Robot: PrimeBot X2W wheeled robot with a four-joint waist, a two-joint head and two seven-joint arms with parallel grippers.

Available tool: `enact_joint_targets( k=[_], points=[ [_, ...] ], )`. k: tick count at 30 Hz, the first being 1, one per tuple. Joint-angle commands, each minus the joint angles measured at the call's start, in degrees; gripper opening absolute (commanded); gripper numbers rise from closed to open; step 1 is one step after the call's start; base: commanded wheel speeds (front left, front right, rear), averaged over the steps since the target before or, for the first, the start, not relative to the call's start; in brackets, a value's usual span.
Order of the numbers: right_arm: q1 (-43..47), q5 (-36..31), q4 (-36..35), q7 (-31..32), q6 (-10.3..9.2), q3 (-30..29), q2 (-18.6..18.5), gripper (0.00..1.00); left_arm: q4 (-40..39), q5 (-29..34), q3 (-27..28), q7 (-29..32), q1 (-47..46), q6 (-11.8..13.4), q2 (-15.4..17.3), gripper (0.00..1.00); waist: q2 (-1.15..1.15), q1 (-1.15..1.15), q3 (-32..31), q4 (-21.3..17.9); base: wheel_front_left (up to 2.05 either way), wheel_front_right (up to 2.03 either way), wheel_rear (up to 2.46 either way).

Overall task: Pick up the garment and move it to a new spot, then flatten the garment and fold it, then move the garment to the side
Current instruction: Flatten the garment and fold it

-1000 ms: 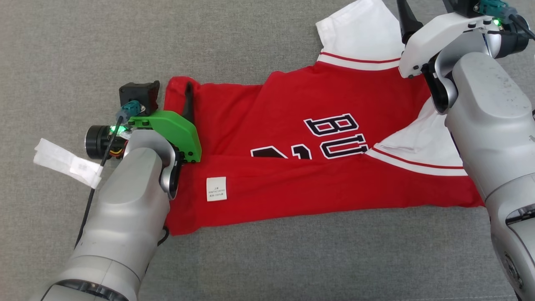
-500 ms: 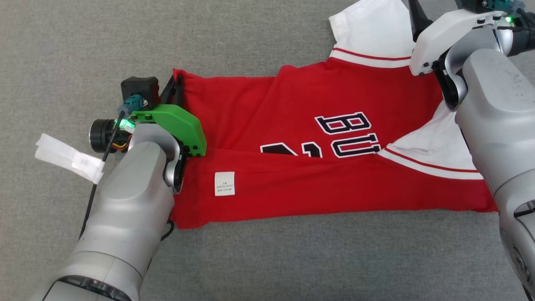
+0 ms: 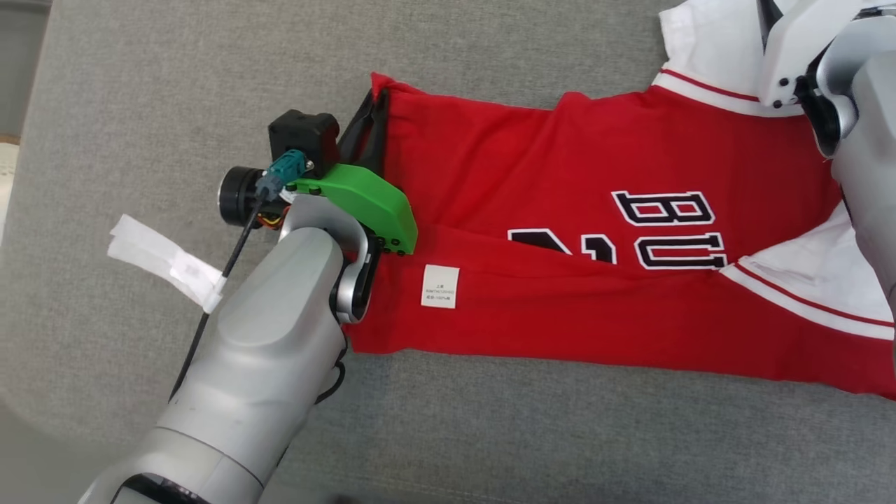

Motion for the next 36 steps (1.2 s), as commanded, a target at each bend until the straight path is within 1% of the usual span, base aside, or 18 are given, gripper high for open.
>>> enact_joint_targets(
  k=[1,4,8,9,10,11,12,17,20,23,26,29,33,36],
  points=[
    [-0.5,-0.6,0.3,1.0,-0.09,-0.4,-0.9,1.0,-0.7,-0.7,-0.8,-0.1,0.8,0.6,0.2,0.0,0.0,0.0,1.8,2.4,0.0,0.0,0.0],
    [-0.7,-1.9,0.6,3.5,-0.09,-1.9,-2.2,1.0,-2.5,-2.1,-2.4,-0.1,0.5,1.6,0.2,0.0,0.0,0.0,2.6,3.6,0.0,0.0,0.0],
    [-0.3,-3.5,0.9,5.6,-0.09,-3.8,-2.5,1.0,-3.8,-2.7,-3.5,-0.1,0.2,2.5,0.2,0.0,0.0,0.0,3.1,4.1,0.0,0.0,0.0],
    [-0.1,-3.8,1.0,5.9,-0.05,-4.3,-2.4,0.91,-4.0,-2.8,-3.6,-0.1,0.2,2.8,0.2,0.0,0.0,0.0,3.2,4.2,0.0,0.0,0.0],
    [-0.1,-4.3,1.0,6.0,-0.05,-4.5,-2.0,0.54,-4.1,-2.8,-3.5,-0.1,0.2,2.9,0.2,0.0,0.0,0.0,3.3,4.1,0.0,0.0,0.0],
    [0.0,-4.6,1.1,5.8,-0.05,-4.8,-1.8,0.2,-4.0,-2.8,-3.4,-0.2,0.2,3.0,0.2,0.0,0.0,0.0,3.3,4.0,0.0,0.0,0.0],
    [-0.1,-4.8,1.1,5.2,-0.05,-5.3,-1.6,0.0,-3.9,-2.6,-3.1,-0.1,0.2,3.0,0.2,0.0,0.0,0.0,3.2,3.8,0.0,0.0,0.0],
    [-1.2,-6.5,0.8,0.9,-0.11,-8.0,-2.6,0.0,-4.0,-1.2,-0.9,-0.1,0.2,3.4,0.2,0.0,0.0,0.0,2.3,2.7,0.0,0.0,0.0],
    [-1.8,-7.4,0.3,-3.6,-0.1,-10.3,-2.3,0.0,-4.6,0.7,2.2,-0.2,0.1,3.6,0.2,0.0,0.0,0.0,1.3,1.6,0.0,0.0,0.0],
    [-1.8,-8.4,-0.2,-8.0,-0.1,-12.3,-2.2,0.0,-5.3,4.1,5.6,-0.1,0.6,3.6,0.3,0.0,0.0,0.0,0.1,0.3,0.0,0.0,0.0],
    [-1.1,-9.3,-0.7,-10.9,-0.1,-14.3,-1.1,0.0,-5.3,7.0,9.3,-0.1,1.8,2.9,0.5,0.0,0.0,0.0,-1.4,-1.6,0.0,0.0,0.0],
    [0.4,-9.4,-1.6,-12.1,-0.1,-16.0,0.5,0.0,-5.8,9.2,12.6,-0.2,2.5,2.4,0.9,0.0,0.0,0.0,-3.0,-3.5,0.0,0.0,0.0],
    [3.3,-7.9,-4.5,-12.9,-0.1,-17.9,2.5,0.0,-5.5,11.7,16.3,-0.1,4.8,1.4,1.5,0.0,0.0,0.0,-5.4,-6.0,0.0,0.0,0.0],
    [7.6,-6.3,-9.5,-12.8,-0.1,-17.6,3.7,0.0,-5.3,13.6,18.8,-0.2,7.0,0.8,1.7,0.0,0.0,0.0,-7.4,-7.6,0.0,0.0,0.0]
  ],
)
